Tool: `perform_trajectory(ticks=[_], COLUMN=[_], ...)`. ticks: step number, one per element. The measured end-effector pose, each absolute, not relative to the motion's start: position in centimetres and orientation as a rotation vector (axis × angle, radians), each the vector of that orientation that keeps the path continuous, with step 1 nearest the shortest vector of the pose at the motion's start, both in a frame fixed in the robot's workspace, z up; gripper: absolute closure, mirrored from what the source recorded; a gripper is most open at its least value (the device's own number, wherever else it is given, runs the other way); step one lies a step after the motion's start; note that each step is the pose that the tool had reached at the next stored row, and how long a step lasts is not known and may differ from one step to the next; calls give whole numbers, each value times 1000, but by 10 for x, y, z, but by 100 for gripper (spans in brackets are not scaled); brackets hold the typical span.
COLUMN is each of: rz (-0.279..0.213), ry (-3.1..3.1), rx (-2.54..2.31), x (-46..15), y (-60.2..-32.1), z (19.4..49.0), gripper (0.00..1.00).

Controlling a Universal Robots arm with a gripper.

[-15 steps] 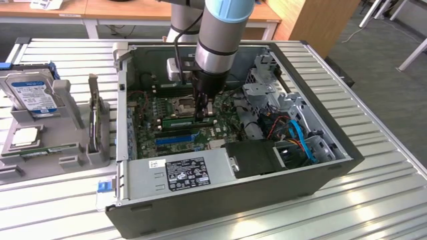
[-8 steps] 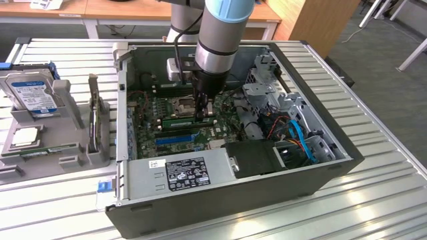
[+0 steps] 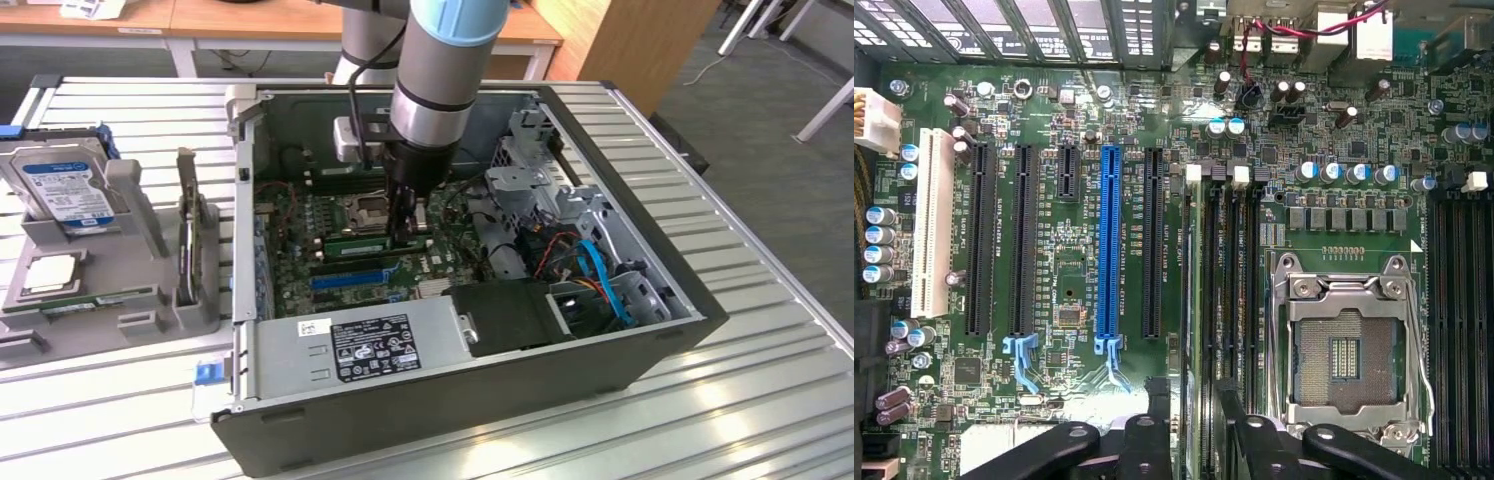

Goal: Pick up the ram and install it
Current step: 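Insert the ram into the slot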

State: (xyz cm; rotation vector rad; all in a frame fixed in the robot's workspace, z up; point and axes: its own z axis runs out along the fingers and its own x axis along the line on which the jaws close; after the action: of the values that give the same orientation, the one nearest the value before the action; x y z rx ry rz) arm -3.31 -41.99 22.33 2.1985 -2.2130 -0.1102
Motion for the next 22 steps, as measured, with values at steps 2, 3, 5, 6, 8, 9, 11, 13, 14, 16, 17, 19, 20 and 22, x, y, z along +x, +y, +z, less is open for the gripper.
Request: perform_trajectory(ticks=[2, 3, 5, 6, 8, 9, 11, 13, 14, 16, 17, 19, 20, 22], rz=[-110, -110, -110, -110, -110, -110, -110, -110, -110, -110, -111, -110, -110, -111], ry=[-2213, -2213, -2213, -2213, -2213, -2213, -2213, -2213, -2213, -2213, -2213, -2213, -2213, -2213], rx=[2199, 2198, 2198, 2198, 2198, 2198, 2198, 2198, 2198, 2199, 2199, 2199, 2199, 2199], x=[-33, -33, -33, -33, -33, -33, -33, -33, -33, -33, -33, -33, -33, -32], y=[-420, -420, -420, -420, -420, -420, -420, -420, -420, -420, -420, -420, -420, -420], z=[223, 223, 224, 225, 227, 229, 233, 237, 240, 244, 247, 252, 255, 260], gripper=[69, 69, 69, 69, 69, 69, 69, 69, 69, 69, 69, 69, 69, 69])
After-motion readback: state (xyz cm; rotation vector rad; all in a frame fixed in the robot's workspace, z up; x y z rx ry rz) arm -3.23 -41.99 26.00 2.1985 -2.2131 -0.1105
